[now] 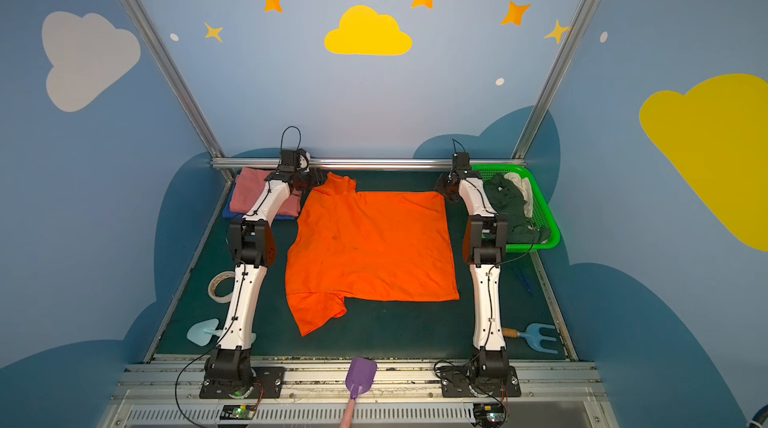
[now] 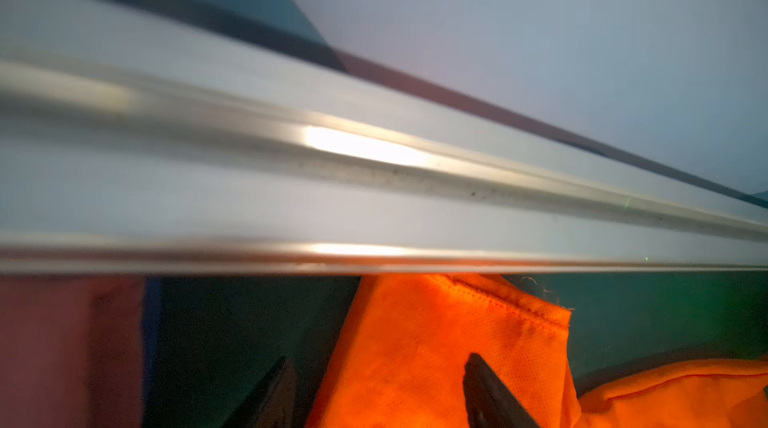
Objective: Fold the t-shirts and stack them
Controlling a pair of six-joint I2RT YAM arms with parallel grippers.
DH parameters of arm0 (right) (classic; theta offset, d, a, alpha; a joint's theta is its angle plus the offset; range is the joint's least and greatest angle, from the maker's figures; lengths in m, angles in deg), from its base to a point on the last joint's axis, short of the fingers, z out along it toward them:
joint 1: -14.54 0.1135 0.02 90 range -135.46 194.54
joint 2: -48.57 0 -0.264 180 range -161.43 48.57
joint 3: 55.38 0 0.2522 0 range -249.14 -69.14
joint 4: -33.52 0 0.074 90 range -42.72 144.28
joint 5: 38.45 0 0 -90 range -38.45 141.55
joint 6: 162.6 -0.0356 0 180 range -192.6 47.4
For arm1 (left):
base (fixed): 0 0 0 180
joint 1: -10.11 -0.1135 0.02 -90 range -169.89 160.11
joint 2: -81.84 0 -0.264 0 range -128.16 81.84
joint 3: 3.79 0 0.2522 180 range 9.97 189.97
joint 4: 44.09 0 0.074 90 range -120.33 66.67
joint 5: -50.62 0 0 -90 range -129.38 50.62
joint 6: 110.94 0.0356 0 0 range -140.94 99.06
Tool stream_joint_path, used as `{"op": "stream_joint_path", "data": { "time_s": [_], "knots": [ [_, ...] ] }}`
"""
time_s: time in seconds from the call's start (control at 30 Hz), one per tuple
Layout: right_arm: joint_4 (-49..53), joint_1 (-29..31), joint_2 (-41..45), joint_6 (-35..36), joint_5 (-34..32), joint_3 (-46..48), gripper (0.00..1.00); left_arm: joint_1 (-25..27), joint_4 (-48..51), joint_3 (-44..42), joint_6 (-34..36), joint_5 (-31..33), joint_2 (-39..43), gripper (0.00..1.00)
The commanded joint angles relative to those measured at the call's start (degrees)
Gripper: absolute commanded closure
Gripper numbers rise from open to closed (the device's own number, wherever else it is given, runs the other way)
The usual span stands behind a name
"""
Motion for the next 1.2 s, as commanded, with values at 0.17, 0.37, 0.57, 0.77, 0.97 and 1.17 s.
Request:
{"op": "stream_joint_path", "data": {
  "time_s": [0.17, 0.37, 0.57, 0.77, 0.97, 1.17],
  "knots": [
    [-2.0, -0.6, -1.8, -1.5, 1.1, -2.0, 0.49, -0.3, 11.0, 2.3, -0.3, 1.8, -1.1, 0.37],
    [-3.1, -0.9, -2.1, -2.2, 1.9, -2.0, 0.49, -0.4, 12.4, 2.4, -0.5, 1.9, -1.1, 0.46],
    [-3.9, -1.0, -2.3, -3.0, 2.1, -2.4, 0.54, -0.1, 11.2, 2.3, -0.8, 0.9, -1.0, 0.69],
    [-3.8, -1.2, -3.2, -3.5, 2.3, -4.0, 0.58, 0.2, 9.5, 2.0, -1.0, -0.7, -0.5, 0.81],
    [-3.4, -1.3, -4.4, -4.4, 3.3, -5.5, 0.64, 0.2, 8.6, 0.8, -1.3, -1.8, 0.4, 0.91],
    [0.5, -1.2, -3.9, -3.3, 1.9, -5.5, 0.65, 0.2, 8.3, 0.3, -1.0, -1.9, 1.3, 0.95]
  ]
}}
